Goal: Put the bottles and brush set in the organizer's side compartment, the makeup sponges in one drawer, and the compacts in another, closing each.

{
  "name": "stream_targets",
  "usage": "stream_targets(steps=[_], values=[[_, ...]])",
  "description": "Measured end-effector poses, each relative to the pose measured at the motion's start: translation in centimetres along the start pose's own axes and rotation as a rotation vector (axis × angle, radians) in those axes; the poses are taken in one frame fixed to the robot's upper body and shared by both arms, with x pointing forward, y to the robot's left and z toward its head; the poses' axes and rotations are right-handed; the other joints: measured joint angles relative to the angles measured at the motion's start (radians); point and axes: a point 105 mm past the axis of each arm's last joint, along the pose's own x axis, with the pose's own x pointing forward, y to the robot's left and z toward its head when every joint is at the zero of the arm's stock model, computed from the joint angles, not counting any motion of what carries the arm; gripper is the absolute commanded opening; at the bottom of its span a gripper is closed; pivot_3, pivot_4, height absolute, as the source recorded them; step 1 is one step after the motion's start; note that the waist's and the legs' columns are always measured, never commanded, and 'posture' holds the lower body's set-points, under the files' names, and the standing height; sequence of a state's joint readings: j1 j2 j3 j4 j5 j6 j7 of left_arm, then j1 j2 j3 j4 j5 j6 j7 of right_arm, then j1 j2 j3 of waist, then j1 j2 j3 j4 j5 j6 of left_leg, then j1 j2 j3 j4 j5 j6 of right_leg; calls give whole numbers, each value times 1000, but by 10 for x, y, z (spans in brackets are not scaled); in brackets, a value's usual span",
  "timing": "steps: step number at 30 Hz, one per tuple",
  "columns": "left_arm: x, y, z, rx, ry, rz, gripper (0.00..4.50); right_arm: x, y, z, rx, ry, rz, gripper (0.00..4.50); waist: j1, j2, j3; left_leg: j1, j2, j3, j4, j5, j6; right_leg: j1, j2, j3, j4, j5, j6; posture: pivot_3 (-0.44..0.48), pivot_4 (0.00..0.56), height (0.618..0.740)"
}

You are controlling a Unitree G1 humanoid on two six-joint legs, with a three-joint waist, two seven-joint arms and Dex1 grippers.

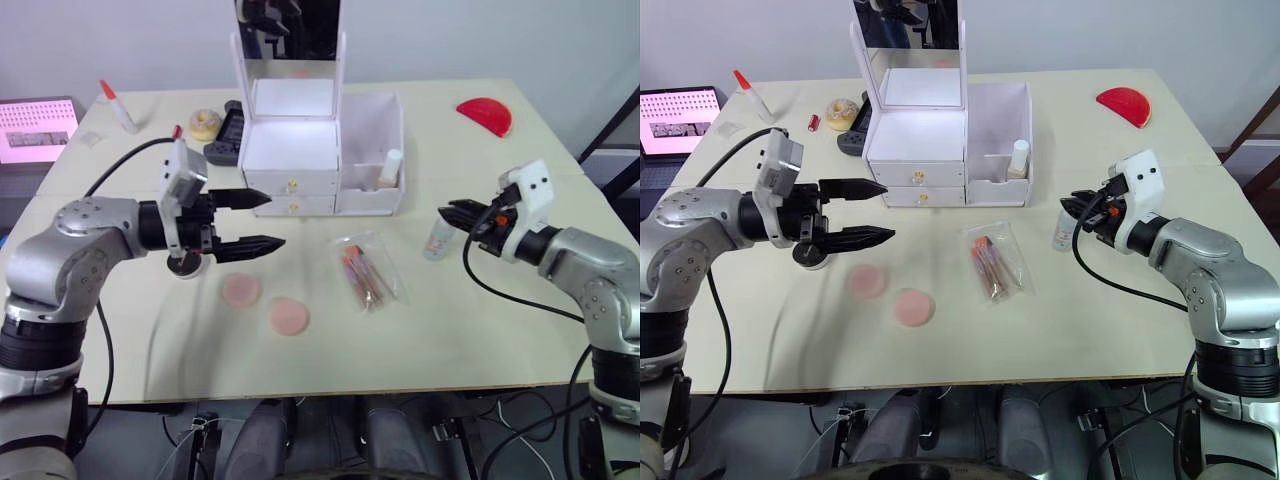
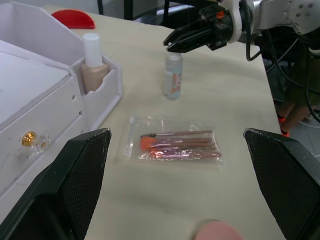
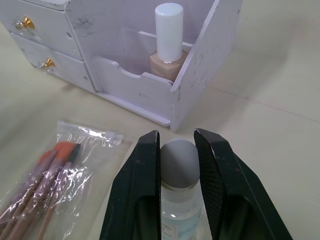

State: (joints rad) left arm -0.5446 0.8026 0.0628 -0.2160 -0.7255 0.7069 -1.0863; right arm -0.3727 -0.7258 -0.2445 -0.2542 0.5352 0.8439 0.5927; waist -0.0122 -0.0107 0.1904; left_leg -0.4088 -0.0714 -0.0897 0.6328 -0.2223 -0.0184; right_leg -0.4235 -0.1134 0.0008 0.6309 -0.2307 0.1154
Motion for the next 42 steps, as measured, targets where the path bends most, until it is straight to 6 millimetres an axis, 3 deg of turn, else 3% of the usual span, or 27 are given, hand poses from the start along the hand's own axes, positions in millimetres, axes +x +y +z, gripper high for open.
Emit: stream_targets(steps=[8,11,17,20,22,25,31,37,42], values=[[0,0,0,-2,1,2,4500,3,6,7,-12,1,31,547,-3,0,0,0,0,0,0,0,0,0,0,0,0,0,0,0,150,737],[-1,3,0,-6,1,14,4500,8,15,35,-66,-45,87,547,-6,0,0,0,0,0,0,0,0,-1,0,1,1,0,0,0,150,737],[-9,12,3,-9,-13,61,4500,27,55,116,-156,-210,267,547,-8,0,0,0,1,0,-1,0,0,-1,1,0,1,0,0,0,150,737],[-14,15,5,-1,-15,82,4500,39,63,131,-136,-238,307,547,-1,-1,0,0,0,0,-1,0,0,-1,1,0,0,0,0,0,150,737],[-17,17,6,3,-18,104,4500,57,69,137,-108,-243,325,547,-4,-1,1,0,0,0,-1,0,0,-2,0,1,0,1,0,0,150,737],[-18,15,10,15,-26,111,4500,77,74,140,-106,-251,327,547,-5,-1,1,0,0,0,-1,0,0,-3,0,1,1,1,0,0,150,737],[-23,11,8,5,-30,140,4500,105,52,122,-88,-233,226,547,-5,-1,1,0,0,0,-2,0,-1,-3,0,0,1,2,2,0,150,737],[-25,8,8,4,-35,144,4500,118,41,109,-78,-222,176,547,-10,-1,1,0,0,0,-2,0,-1,-3,1,0,1,2,2,0,150,737],[-26,9,9,7,-38,153,4500,128,51,107,-54,-240,200,547,-15,-1,1,0,0,0,-2,1,-2,-3,1,1,2,2,1,0,150,737]])
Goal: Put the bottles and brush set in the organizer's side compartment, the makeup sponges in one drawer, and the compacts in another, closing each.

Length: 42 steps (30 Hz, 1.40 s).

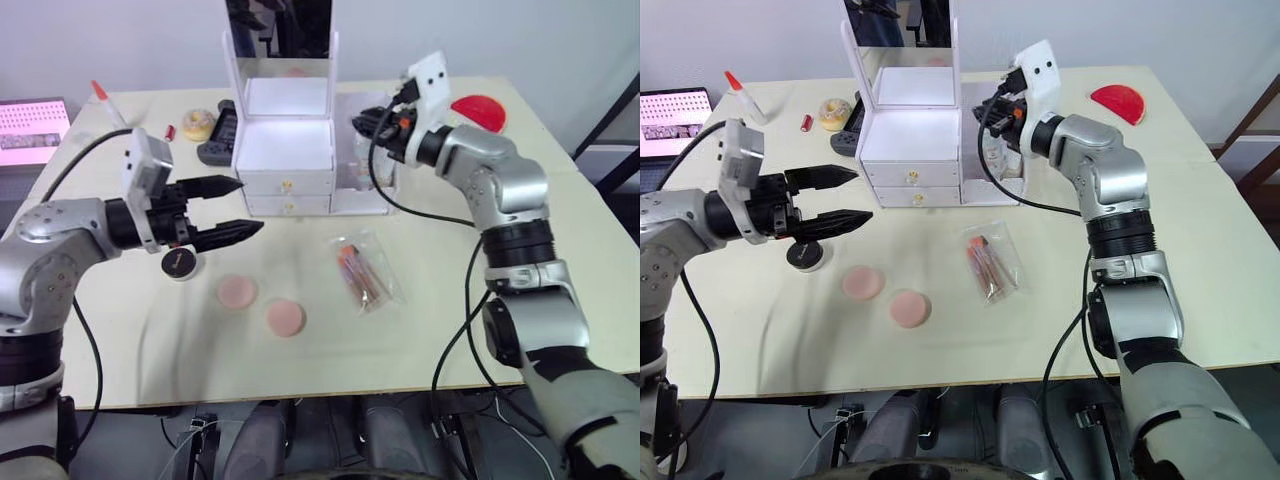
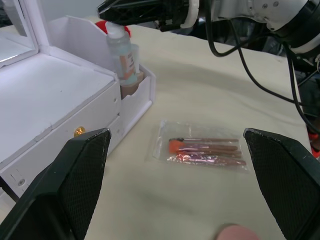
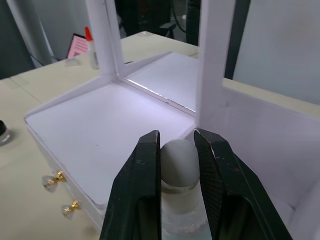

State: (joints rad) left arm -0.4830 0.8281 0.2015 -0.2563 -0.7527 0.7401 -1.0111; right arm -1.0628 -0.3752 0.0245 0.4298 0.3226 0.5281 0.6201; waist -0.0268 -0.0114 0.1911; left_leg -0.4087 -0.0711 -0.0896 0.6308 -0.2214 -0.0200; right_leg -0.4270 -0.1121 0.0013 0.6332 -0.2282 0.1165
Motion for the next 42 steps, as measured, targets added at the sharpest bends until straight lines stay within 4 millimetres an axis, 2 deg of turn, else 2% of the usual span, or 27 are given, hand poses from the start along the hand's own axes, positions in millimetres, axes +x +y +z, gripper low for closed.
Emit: stream_targets(steps=[7,15,23,25,30,35,42], values=[[-1,0,0,5,7,2,4500,11,1,-6,6,-19,-34,547,0,0,0,0,0,0,0,0,-1,0,0,0,0,0,-1,0,150,737],[-2,0,1,7,11,-4,4500,12,-2,-8,38,-31,-68,547,4,0,0,0,0,0,0,1,-1,0,0,0,0,0,-1,0,150,737],[0,-1,0,5,16,-12,4500,3,-1,12,49,-90,-72,547,2,0,0,0,0,-1,-1,0,-1,-1,0,0,1,0,-1,0,150,737],[0,-1,-1,0,18,-14,4500,1,-1,4,60,-84,-82,547,3,0,0,0,0,0,0,1,-1,-1,0,0,1,0,-1,0,150,737],[1,0,-1,-1,19,-17,4500,-1,1,-34,122,-28,-103,547,1,0,0,0,0,0,0,1,-1,-1,0,0,1,0,-1,0,150,737],[1,0,-1,-1,18,-18,4500,6,8,-33,110,-88,-104,547,-15,0,0,0,0,0,-1,1,-1,-1,0,0,1,1,-1,0,150,737],[2,0,2,6,17,-19,4500,7,4,-59,122,-32,-132,547,-18,0,0,0,0,-1,0,1,-1,-1,0,0,1,1,-1,0,150,737]])
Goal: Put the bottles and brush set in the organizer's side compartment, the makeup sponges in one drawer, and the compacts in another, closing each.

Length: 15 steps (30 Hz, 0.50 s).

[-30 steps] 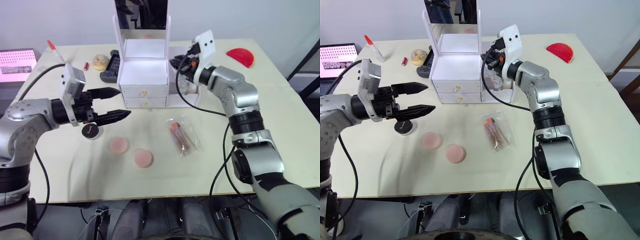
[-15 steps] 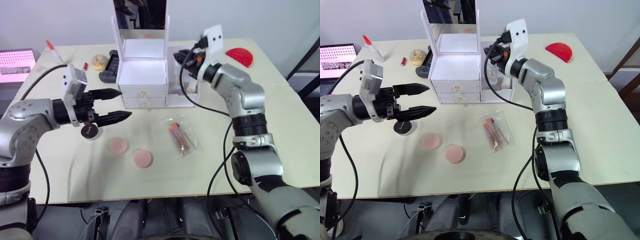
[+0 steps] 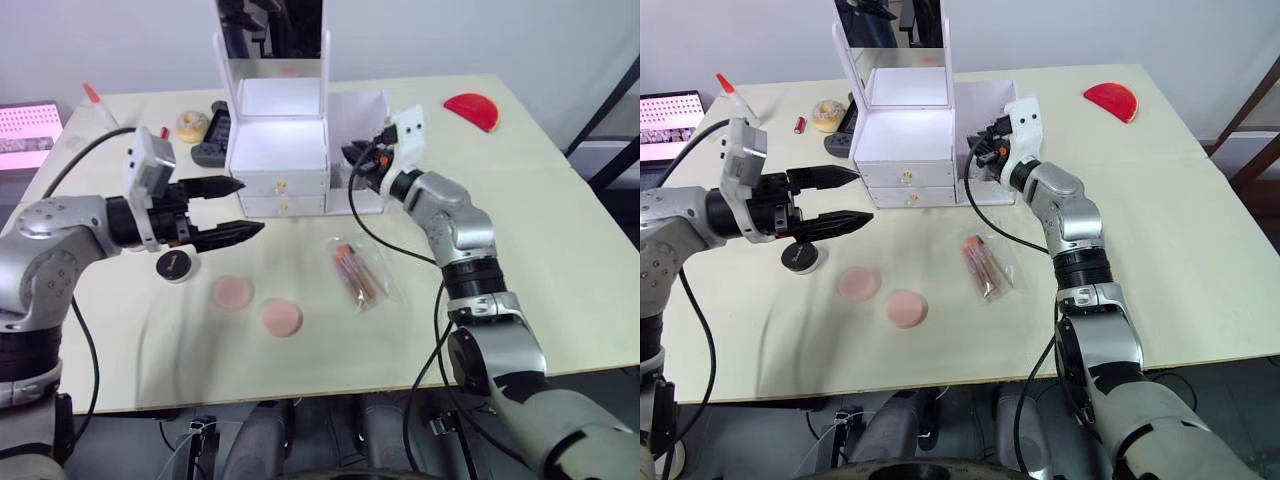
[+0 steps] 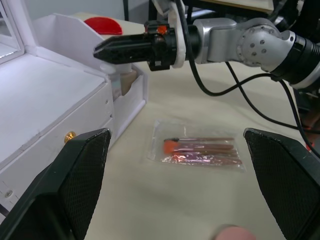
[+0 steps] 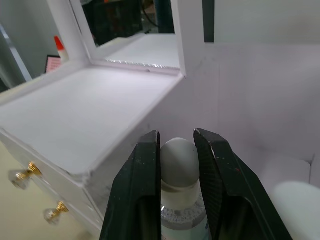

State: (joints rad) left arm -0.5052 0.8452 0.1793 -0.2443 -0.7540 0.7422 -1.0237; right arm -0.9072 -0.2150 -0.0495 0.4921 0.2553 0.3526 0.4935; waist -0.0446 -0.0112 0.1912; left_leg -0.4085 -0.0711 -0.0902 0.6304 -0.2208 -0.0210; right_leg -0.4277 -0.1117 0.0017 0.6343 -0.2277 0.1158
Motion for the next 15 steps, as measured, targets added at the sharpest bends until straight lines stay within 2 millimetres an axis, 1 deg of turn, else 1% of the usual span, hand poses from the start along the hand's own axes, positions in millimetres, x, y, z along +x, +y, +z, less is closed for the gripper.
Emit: stream_targets(steps=[10,12,13,15], values=[[0,0,-1,-10,8,0,4500,1,3,-2,-21,-1,22,547,0,0,0,0,0,0,0,0,0,0,0,0,0,0,0,0,150,737],[0,0,-1,-10,8,-1,4500,1,3,-3,-20,2,29,1600,0,0,0,0,0,0,0,0,0,0,0,0,0,0,0,0,150,737],[0,0,-1,-10,8,-1,4500,1,4,-5,-16,13,35,1959,0,0,0,1,0,0,0,0,0,0,0,0,0,0,0,0,150,737],[0,0,-1,-9,8,-3,4500,0,7,-14,0,45,49,2911,0,0,0,1,0,0,0,0,0,0,0,0,0,0,0,0,150,737]])
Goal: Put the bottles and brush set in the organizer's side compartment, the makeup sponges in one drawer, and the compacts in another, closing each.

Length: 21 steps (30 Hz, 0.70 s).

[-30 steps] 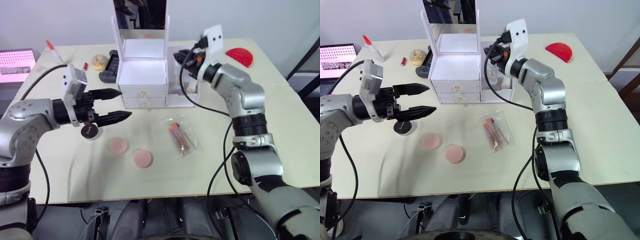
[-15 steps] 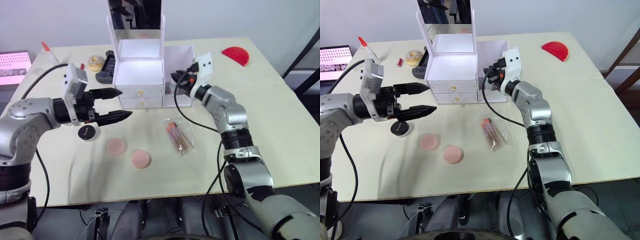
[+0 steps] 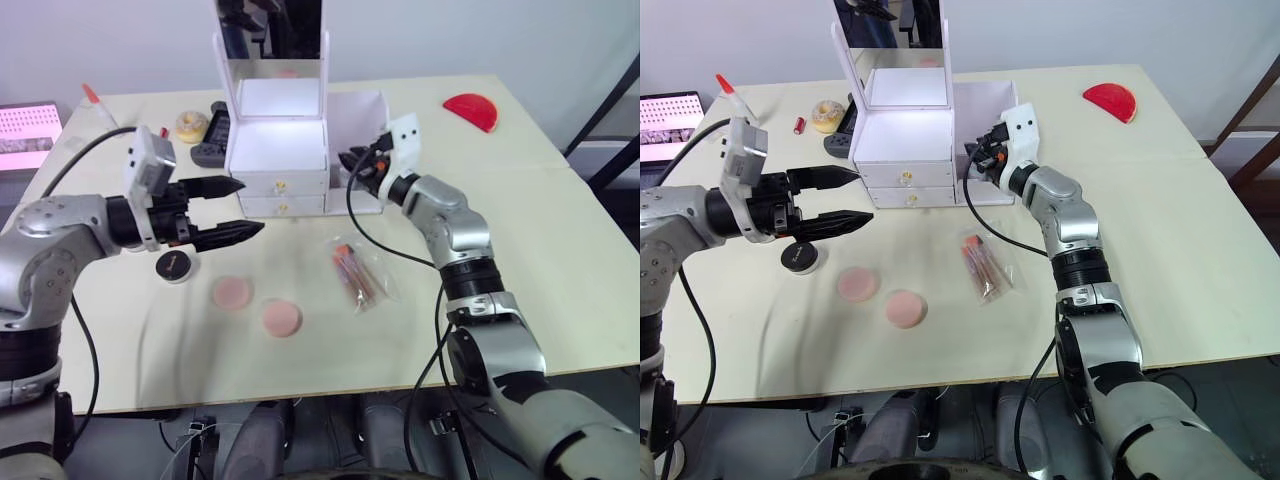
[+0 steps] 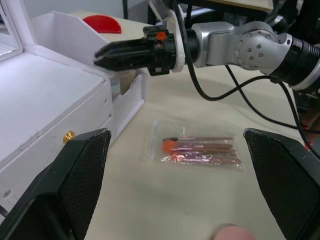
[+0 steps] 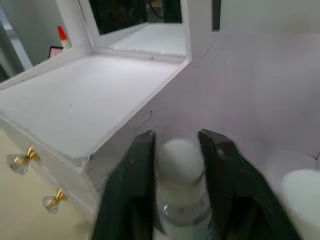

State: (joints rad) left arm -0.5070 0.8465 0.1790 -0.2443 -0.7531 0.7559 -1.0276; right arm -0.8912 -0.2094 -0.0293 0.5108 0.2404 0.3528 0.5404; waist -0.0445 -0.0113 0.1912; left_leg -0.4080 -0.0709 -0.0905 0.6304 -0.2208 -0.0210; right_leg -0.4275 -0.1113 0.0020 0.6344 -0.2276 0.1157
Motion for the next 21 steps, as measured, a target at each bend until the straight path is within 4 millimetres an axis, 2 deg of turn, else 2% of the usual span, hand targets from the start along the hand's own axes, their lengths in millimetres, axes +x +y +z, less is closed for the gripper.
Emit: stream_targets(steps=[3,4,8,13,15,18,21], values=[[0,0,0,0,0,-1,4500,-3,-3,1,0,6,-3,4361,-1,0,0,0,0,0,0,0,0,0,0,1,0,0,0,0,150,737],[0,0,0,0,0,-1,4500,-5,-3,2,0,8,-2,4459,-2,0,0,0,0,0,0,0,0,0,0,2,0,0,0,0,150,737],[0,0,1,2,0,-1,4500,-10,3,16,-18,-15,36,4459,-3,0,0,1,1,0,0,0,0,-1,4,4,0,0,-1,0,150,737],[0,0,1,1,0,-2,4500,-28,15,54,-96,-80,97,4459,2,0,0,0,1,-1,0,0,0,-1,4,4,0,1,-1,0,150,737],[0,0,0,-1,0,-1,4500,-37,19,64,-117,-91,116,4459,3,0,0,0,1,0,0,0,0,-1,4,5,0,1,-1,0,150,737],[-1,1,0,-4,0,0,4500,-54,19,68,-134,-72,134,4459,5,0,0,0,2,0,1,0,0,-1,4,5,0,1,-1,0,150,737],[-8,5,-7,-17,15,18,4500,-84,12,74,-185,-45,149,4459,8,0,0,0,3,0,0,0,0,-1,4,5,-1,1,-1,0,150,737]])
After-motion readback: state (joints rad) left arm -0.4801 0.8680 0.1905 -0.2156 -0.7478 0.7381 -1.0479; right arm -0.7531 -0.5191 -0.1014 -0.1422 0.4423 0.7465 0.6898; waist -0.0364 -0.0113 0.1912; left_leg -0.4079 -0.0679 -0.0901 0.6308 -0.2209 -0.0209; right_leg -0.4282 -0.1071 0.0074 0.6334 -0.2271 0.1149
